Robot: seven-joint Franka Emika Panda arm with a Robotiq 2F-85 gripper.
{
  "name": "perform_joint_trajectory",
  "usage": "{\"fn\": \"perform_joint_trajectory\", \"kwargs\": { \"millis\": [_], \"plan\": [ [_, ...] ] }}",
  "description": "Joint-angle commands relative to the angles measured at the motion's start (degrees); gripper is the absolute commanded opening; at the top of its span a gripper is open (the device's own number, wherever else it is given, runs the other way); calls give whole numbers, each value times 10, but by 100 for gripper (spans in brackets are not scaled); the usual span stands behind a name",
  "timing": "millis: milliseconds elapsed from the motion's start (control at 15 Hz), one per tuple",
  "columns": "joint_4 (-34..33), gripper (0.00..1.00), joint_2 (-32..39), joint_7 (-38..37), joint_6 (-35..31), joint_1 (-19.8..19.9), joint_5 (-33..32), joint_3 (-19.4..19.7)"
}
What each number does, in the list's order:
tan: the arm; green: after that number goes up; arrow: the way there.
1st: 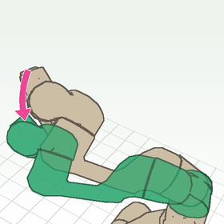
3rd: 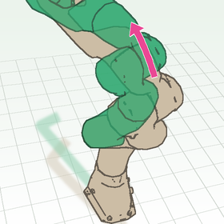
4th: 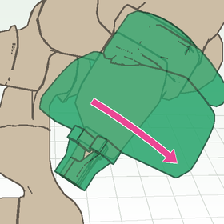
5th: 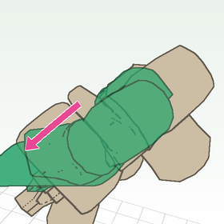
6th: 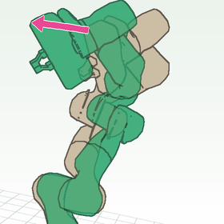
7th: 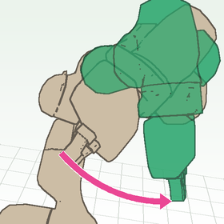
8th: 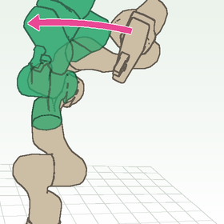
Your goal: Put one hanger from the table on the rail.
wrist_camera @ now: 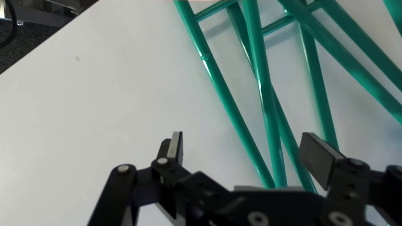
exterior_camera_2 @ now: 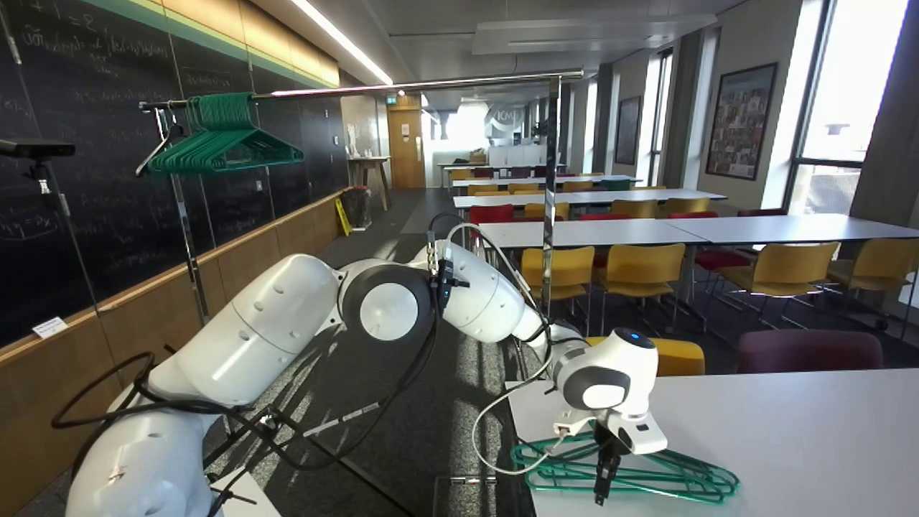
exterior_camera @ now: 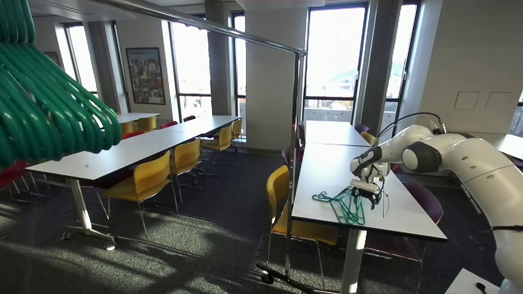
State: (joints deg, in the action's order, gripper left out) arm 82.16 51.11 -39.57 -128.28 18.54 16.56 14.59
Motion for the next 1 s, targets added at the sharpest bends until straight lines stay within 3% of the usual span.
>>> {"fn": "perform_joint_trajectory", "kwargs": {
  "millis": [0, 133, 533, 733, 933],
  "plan": [
    [-30, 75, 18, -2, 10, 3, -4, 1],
    [-34, 68, 22, 0, 10, 3, -4, 0],
    [-49, 19, 27, -2, 13, 5, -4, 1],
    [-49, 1, 27, -2, 12, 5, -4, 1],
    [-50, 3, 27, -4, 14, 5, -4, 2]
  ]
}}
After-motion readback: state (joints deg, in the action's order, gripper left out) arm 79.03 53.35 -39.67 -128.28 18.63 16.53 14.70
